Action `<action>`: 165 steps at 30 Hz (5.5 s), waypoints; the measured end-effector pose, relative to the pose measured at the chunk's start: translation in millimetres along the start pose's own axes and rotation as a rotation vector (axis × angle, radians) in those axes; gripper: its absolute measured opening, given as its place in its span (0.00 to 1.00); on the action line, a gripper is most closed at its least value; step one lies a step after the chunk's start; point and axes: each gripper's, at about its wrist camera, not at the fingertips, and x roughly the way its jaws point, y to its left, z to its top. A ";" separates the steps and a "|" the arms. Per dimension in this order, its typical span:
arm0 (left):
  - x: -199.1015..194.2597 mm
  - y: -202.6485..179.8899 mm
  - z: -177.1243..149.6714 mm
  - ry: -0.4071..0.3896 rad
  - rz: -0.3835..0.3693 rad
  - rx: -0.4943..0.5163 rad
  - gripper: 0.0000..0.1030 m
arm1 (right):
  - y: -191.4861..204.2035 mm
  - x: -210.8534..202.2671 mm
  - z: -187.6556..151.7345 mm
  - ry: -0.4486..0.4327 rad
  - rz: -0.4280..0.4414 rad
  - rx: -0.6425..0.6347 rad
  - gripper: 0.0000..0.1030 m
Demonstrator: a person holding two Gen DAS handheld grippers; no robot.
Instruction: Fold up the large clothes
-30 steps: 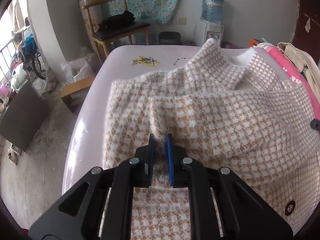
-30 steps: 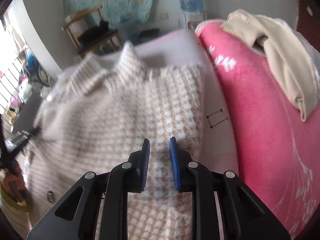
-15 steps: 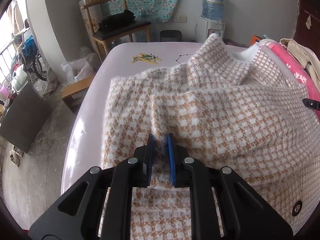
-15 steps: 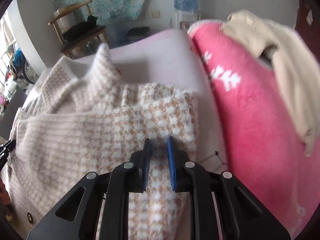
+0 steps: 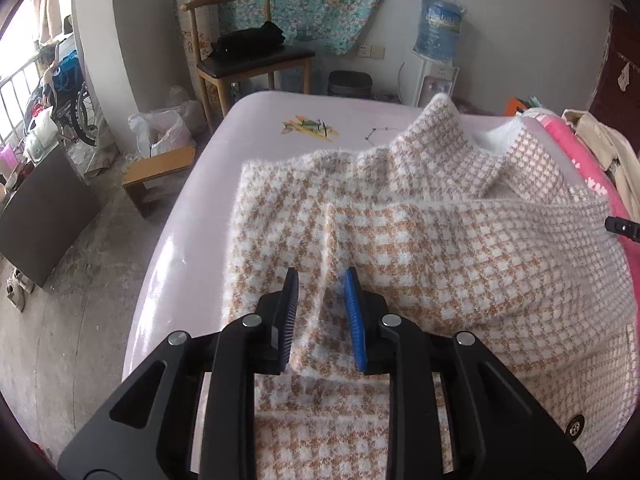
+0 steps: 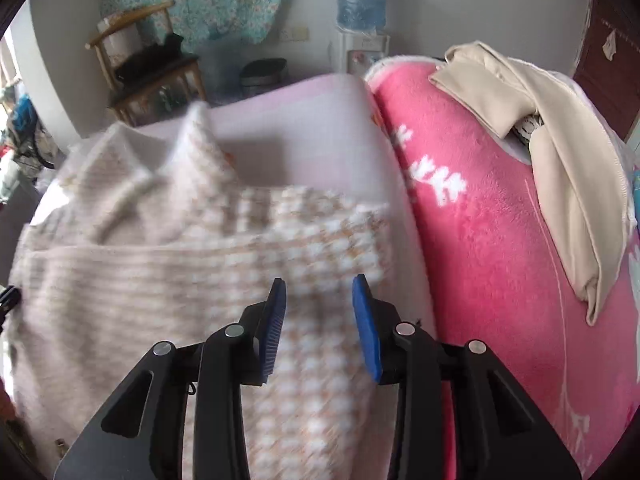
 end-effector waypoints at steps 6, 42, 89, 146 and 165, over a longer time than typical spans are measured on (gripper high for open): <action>-23.6 -21.8 -0.8 -0.022 -0.147 0.093 0.33 | 51.3 -24.3 -61.9 0.034 0.075 -0.189 0.43; -187.9 5.9 -240.9 0.205 0.050 0.070 0.80 | 82.3 -156.2 -299.4 0.193 0.059 -0.147 0.73; -173.4 1.6 -261.2 0.263 0.088 -0.007 0.93 | 77.6 -139.9 -321.7 0.202 -0.021 -0.168 0.94; -202.0 66.7 -296.5 0.210 -0.280 -0.225 0.44 | 79.7 -141.4 -315.9 0.179 -0.017 -0.168 0.94; -212.8 45.2 -298.0 0.217 -0.129 -0.085 0.38 | 7.7 -202.8 -322.7 0.144 0.023 0.017 0.81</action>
